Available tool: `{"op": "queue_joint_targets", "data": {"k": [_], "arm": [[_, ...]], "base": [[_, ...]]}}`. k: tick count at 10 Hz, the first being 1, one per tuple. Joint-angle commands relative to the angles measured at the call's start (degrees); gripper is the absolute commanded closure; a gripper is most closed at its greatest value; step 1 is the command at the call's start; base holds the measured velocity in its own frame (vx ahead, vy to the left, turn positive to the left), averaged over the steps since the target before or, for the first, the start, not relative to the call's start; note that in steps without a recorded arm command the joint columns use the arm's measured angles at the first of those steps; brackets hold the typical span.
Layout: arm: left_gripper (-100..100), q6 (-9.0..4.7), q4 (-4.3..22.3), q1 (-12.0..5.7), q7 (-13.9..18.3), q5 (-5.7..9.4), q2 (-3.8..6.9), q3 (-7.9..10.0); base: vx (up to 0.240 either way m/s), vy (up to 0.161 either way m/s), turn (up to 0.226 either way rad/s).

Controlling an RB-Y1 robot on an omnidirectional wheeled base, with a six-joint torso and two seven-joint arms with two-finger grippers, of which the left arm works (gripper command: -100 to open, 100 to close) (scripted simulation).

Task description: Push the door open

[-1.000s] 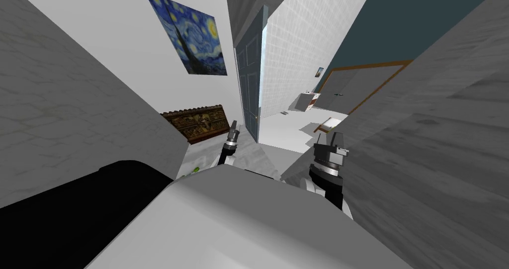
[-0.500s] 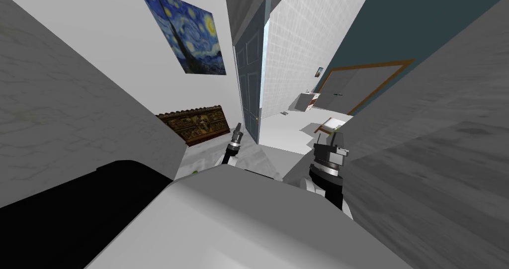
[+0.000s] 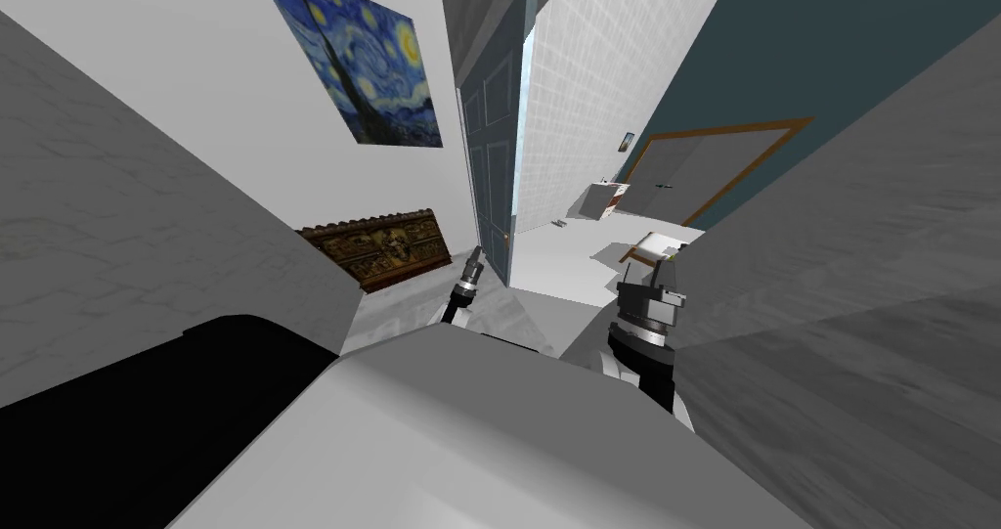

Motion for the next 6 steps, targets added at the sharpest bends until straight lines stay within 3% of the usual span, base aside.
{"op": "queue_joint_targets", "data": {"k": [1,6], "arm": [[-100,-0.81,2.6,-0.86,0.6,-0.24,0.19,-0.76],[-100,-1.92,9.5,-3.80,2.5,-0.94,0.86,-2.99]], "base": [[0.079,0.080,-0.028],[0.093,0.080,-0.026]]}}
